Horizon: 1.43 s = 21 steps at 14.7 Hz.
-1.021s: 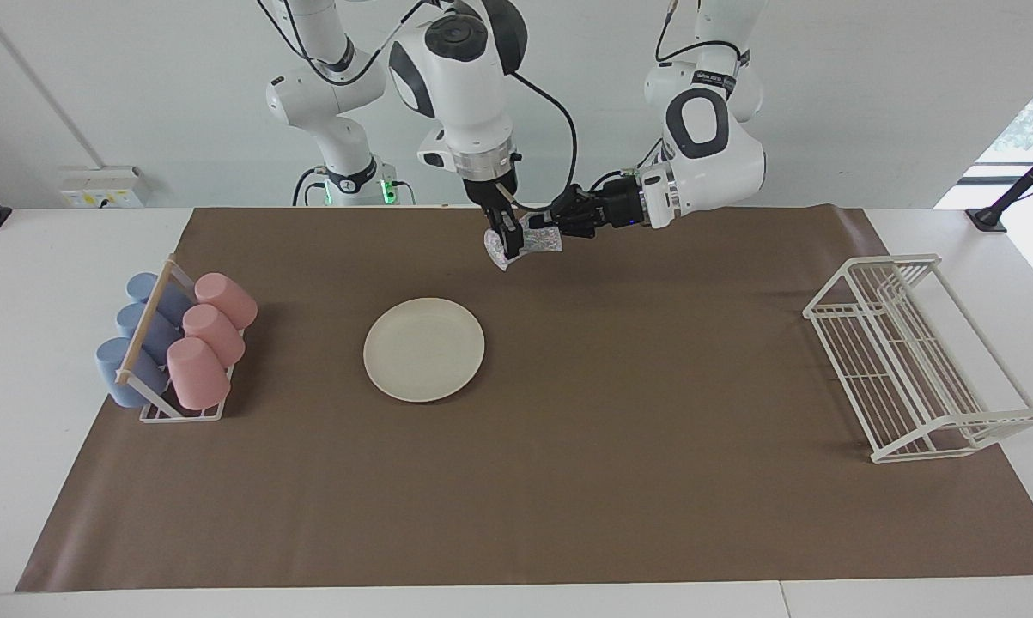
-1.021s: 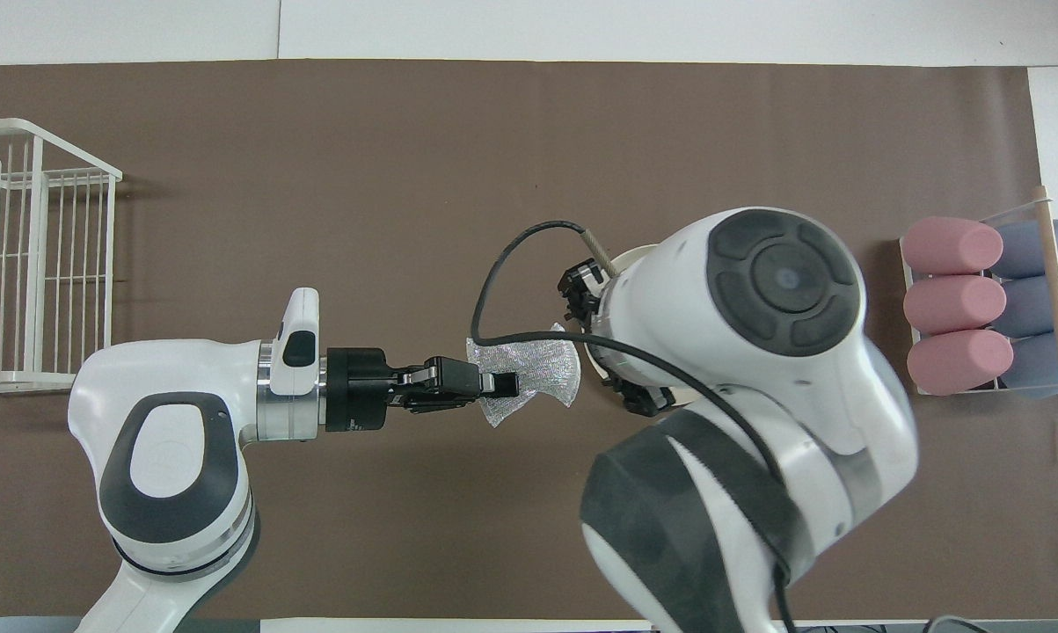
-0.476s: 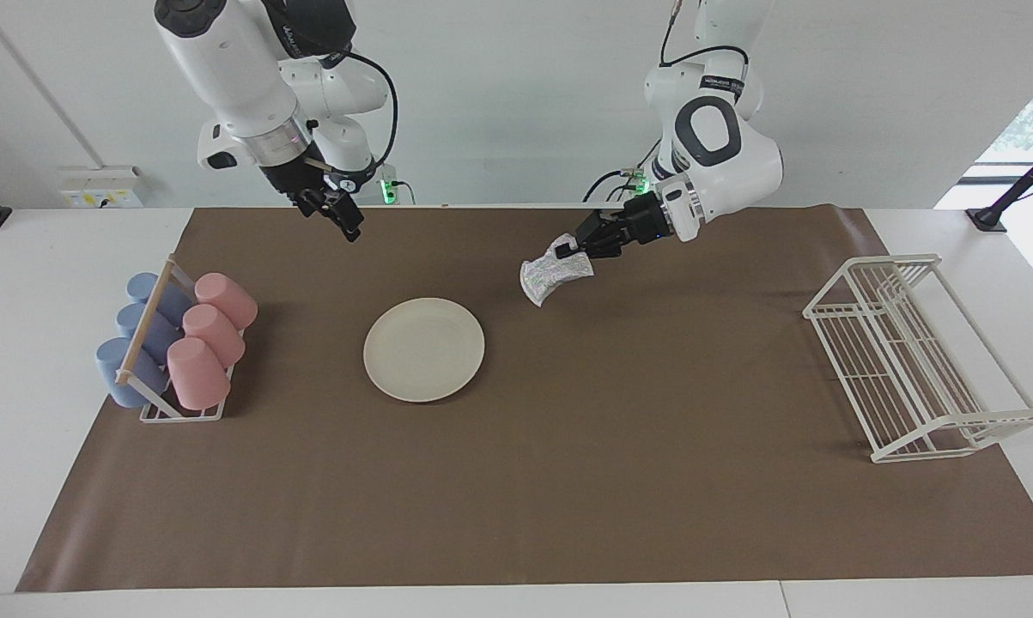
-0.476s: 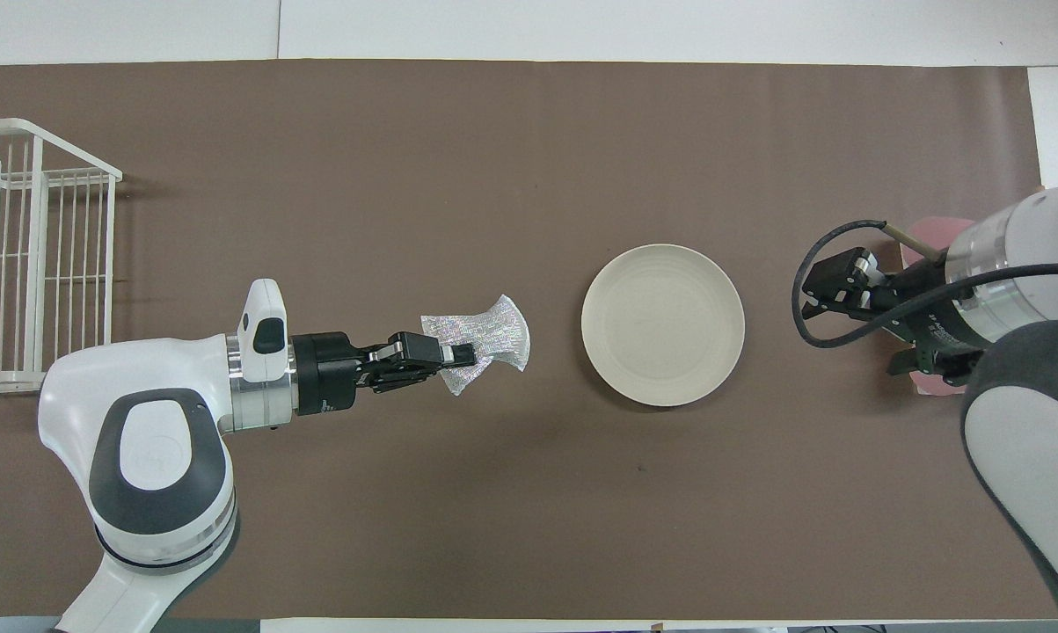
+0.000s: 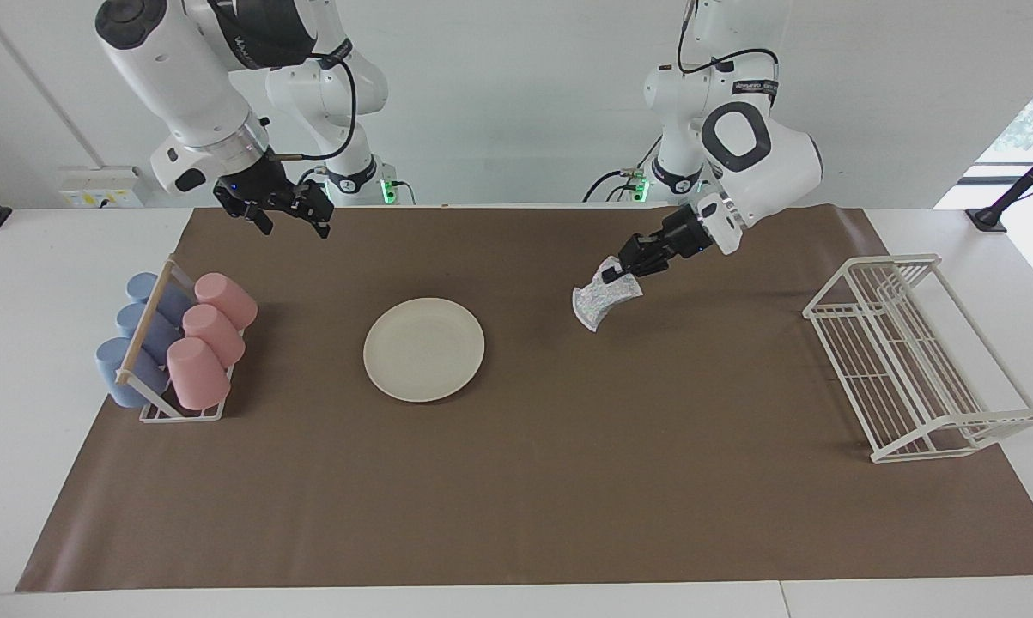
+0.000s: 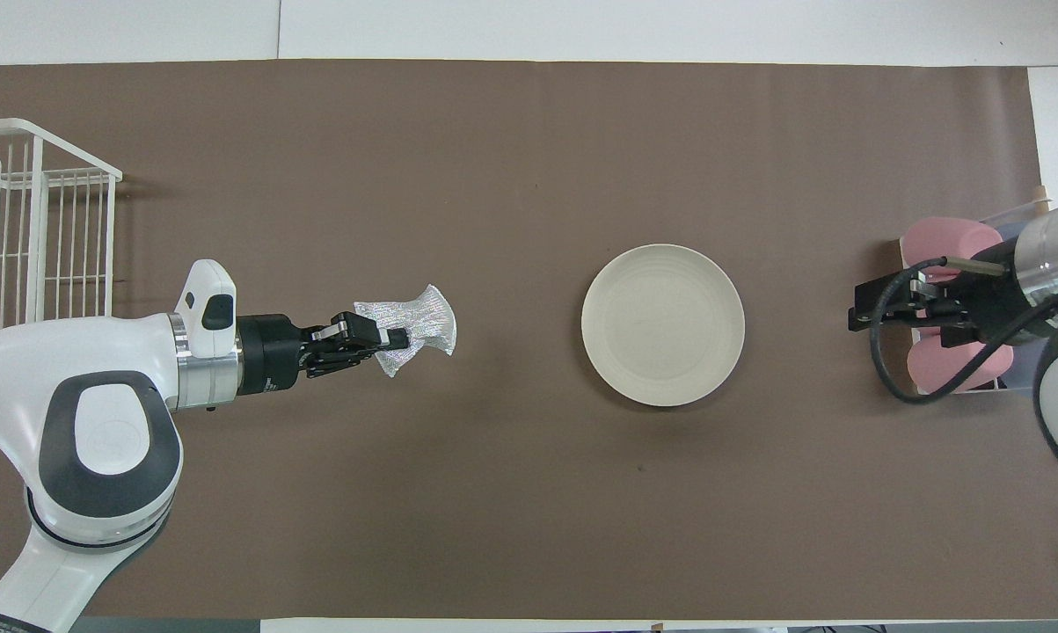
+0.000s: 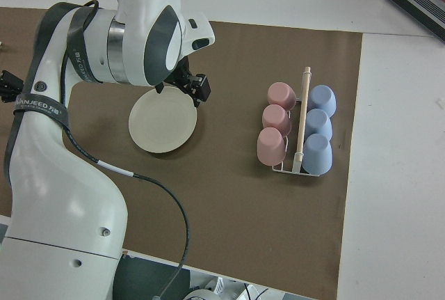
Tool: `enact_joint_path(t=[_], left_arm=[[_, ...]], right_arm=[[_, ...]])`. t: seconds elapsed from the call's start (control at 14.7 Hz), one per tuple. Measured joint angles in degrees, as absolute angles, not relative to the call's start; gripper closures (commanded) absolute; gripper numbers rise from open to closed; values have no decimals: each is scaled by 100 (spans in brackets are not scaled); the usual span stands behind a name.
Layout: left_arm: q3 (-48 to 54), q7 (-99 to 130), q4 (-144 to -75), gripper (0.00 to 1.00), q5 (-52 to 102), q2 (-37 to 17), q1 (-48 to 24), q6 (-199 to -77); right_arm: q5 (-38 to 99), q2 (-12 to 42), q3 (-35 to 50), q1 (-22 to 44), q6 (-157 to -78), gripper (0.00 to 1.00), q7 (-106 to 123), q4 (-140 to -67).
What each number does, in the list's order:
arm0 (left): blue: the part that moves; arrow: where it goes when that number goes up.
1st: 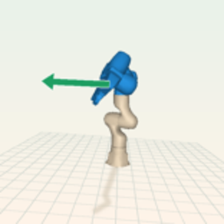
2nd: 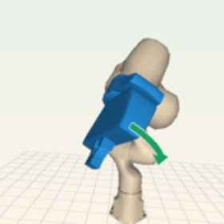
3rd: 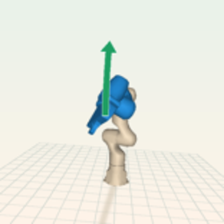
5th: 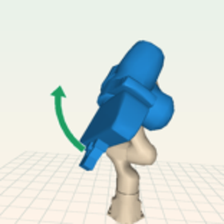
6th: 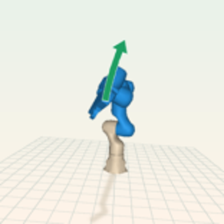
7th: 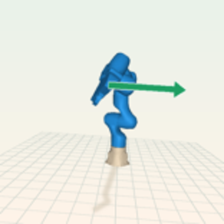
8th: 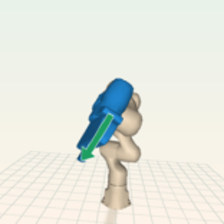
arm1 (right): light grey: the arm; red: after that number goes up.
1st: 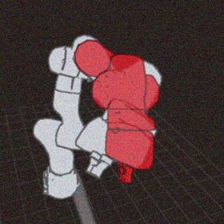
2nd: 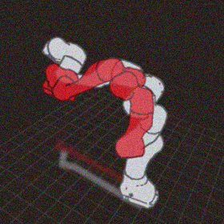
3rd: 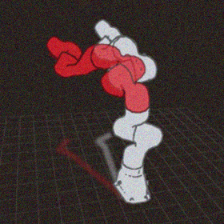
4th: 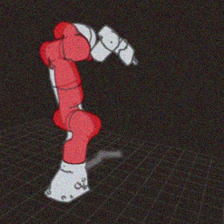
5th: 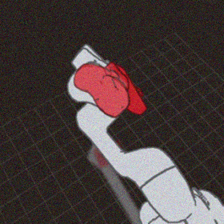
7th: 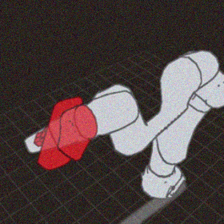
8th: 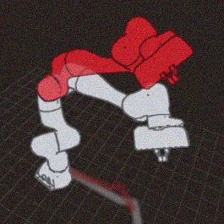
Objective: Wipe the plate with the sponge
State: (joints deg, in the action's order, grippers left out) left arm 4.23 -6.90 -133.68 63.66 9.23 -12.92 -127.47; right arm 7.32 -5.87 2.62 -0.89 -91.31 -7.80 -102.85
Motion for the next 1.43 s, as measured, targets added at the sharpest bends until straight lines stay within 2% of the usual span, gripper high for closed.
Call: enact_joint_path(t=[0.34, 0.48, 0.75, 0.88, 1.16, 1.43], left_arm=[[415, 801, -12696, 100, 4250, 816, -899, -12596], [415, 1301, -12410, 100, 3172, 676, -812, -12412], [406, 1574, -12167, 100, 928, 525, -692, -11841], [403, 1614, -11997, 100, 117, 493, -627, -11359], [455, 1949, -11073, 100, -1460, 197, -646, -10047], [499, 2033, -10590, 100, -3071, -204, -963, -9195]], right_arm=[[518, -559, 367, -78, -9253, 0, -122, -10247], [488, -344, 384, -76, -9053, 0, 112, -9984], [218, 110, 317, -85, -9184, 0, 656, -9507], [202, 128, 255, -49, -9172, 0, 764, -9511], [189, 105, -112, 38, -9078, 0, 1273, -9511], [152, 102, -190, 40, -9069, 0, 1182, -9511]])
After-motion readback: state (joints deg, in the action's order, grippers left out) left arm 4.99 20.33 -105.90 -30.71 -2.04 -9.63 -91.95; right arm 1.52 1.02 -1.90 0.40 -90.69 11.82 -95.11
